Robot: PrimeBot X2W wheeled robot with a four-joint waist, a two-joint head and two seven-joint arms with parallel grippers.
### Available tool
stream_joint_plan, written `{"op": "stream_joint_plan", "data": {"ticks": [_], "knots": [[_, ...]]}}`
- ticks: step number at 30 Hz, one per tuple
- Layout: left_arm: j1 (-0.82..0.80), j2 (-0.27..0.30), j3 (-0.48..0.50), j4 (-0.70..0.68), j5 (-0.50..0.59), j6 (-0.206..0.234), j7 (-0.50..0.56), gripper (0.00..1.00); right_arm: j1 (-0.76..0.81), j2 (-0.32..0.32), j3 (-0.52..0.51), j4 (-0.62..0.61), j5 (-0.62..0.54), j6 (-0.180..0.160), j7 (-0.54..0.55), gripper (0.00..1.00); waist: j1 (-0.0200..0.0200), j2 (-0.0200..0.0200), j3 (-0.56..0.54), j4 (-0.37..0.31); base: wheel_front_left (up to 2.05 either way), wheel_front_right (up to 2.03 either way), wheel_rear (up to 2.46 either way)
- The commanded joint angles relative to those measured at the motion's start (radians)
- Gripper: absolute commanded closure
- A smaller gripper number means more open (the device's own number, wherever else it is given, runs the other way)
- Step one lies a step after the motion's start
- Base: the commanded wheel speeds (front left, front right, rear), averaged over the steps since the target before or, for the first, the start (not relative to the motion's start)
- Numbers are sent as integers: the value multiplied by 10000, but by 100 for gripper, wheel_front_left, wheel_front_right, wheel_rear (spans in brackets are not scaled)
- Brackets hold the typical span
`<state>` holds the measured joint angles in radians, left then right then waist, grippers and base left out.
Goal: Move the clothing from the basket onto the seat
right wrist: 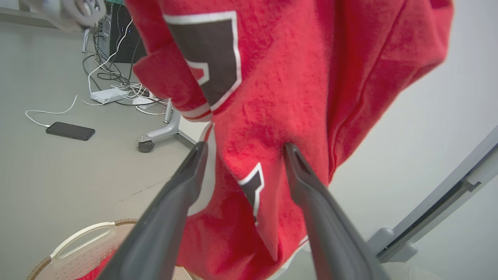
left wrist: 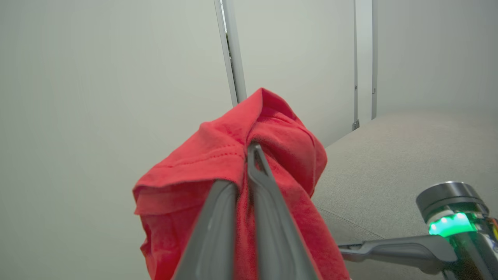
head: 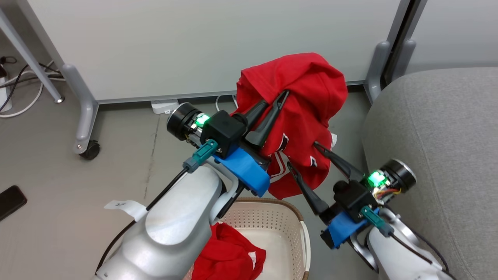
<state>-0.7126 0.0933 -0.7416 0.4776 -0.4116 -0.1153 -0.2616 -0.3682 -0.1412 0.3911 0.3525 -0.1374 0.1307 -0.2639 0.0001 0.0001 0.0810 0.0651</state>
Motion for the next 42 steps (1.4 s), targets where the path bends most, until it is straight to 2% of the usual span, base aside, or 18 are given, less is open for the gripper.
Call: {"op": "stream_joint_plan", "data": {"ticks": [1,11,12,13,14,42], "knots": [[-171,-18,-22,-16,44,-43,-48,100,-265,69,-24,70,-74,3,-10,0,-1,-1,107,107,0,0,0],[-621,-331,-449,-207,-113,-75,-51,100,-1664,586,-529,1392,-701,1,-8,0,-1,-1,412,425,0,0,0],[-643,-347,-468,-230,-125,-69,-49,100,-1713,651,-647,1522,-669,1,-7,5,-1,-1,422,429,0,0,0],[-661,-359,-482,-242,-140,-57,-49,100,-1781,691,-707,1626,-672,1,-8,5,-1,-1,434,433,0,0,0],[-682,-366,-496,-252,-150,-42,-49,100,-1832,738,-785,1721,-634,1,-8,100,-1,-1,441,434,0,0,0],[-560,-408,-239,-46,272,-9,-51,100,-1734,918,-601,1469,213,1,-8,100,-1,-1,543,350,0,0,0]]}}
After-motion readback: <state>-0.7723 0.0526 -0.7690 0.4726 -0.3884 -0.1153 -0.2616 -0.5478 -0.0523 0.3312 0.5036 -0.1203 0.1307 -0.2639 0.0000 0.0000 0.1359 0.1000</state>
